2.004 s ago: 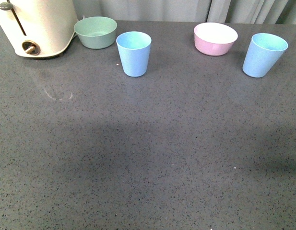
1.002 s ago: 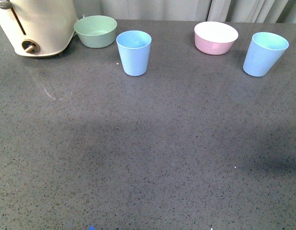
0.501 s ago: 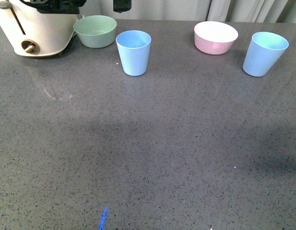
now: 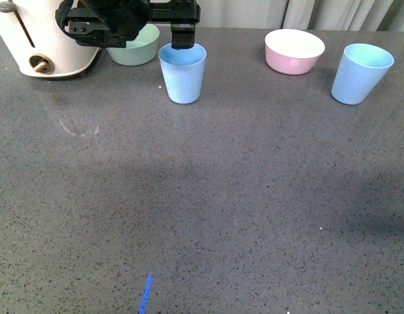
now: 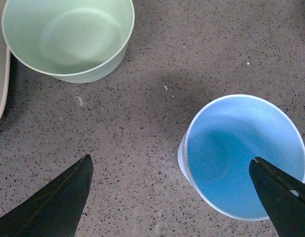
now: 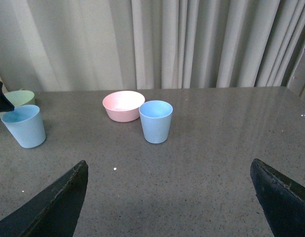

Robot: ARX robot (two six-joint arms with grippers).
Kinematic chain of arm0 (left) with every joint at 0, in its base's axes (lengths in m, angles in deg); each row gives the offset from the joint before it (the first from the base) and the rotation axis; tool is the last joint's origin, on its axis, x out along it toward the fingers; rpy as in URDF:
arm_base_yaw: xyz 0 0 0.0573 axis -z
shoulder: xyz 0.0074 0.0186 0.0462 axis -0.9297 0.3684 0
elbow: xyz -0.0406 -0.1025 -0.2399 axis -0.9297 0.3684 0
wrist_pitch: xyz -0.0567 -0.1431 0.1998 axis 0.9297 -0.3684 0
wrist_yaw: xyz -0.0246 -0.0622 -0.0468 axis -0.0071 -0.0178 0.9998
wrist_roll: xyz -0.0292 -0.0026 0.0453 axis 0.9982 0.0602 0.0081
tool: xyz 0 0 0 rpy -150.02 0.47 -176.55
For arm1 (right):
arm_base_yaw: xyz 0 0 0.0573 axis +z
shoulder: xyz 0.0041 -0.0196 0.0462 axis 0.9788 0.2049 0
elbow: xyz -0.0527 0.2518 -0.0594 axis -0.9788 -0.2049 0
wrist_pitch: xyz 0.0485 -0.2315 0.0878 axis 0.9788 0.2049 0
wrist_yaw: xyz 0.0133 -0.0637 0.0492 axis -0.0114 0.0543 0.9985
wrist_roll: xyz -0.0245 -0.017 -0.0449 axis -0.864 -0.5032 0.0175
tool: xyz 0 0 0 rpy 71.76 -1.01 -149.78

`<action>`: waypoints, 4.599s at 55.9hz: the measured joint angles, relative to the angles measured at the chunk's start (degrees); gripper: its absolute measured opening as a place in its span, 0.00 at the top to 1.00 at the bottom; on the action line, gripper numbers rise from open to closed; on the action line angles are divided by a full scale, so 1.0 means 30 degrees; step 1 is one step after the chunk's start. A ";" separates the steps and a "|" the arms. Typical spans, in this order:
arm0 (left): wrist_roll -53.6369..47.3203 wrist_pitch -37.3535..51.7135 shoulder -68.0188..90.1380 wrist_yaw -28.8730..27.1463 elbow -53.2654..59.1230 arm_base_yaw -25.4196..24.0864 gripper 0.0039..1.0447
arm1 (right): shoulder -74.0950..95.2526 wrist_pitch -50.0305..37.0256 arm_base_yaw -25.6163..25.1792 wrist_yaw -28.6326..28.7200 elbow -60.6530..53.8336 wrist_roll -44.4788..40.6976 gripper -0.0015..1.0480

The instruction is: Stack blue cups with both arms

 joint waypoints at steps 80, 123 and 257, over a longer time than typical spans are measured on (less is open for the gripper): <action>0.0685 -0.3883 0.0335 0.0109 -0.1894 0.2273 0.98 | 0.0000 0.0000 0.0000 0.0000 0.0000 0.0000 0.09; 0.1457 -0.3541 -0.0554 -0.0124 0.0889 0.5158 0.98 | 0.0000 0.0000 0.0000 0.0000 0.0000 0.0000 0.09; -0.3126 1.5482 -2.8625 0.1348 2.9878 -0.6324 0.99 | 0.0000 0.0000 0.0000 0.0000 0.0000 0.0000 0.09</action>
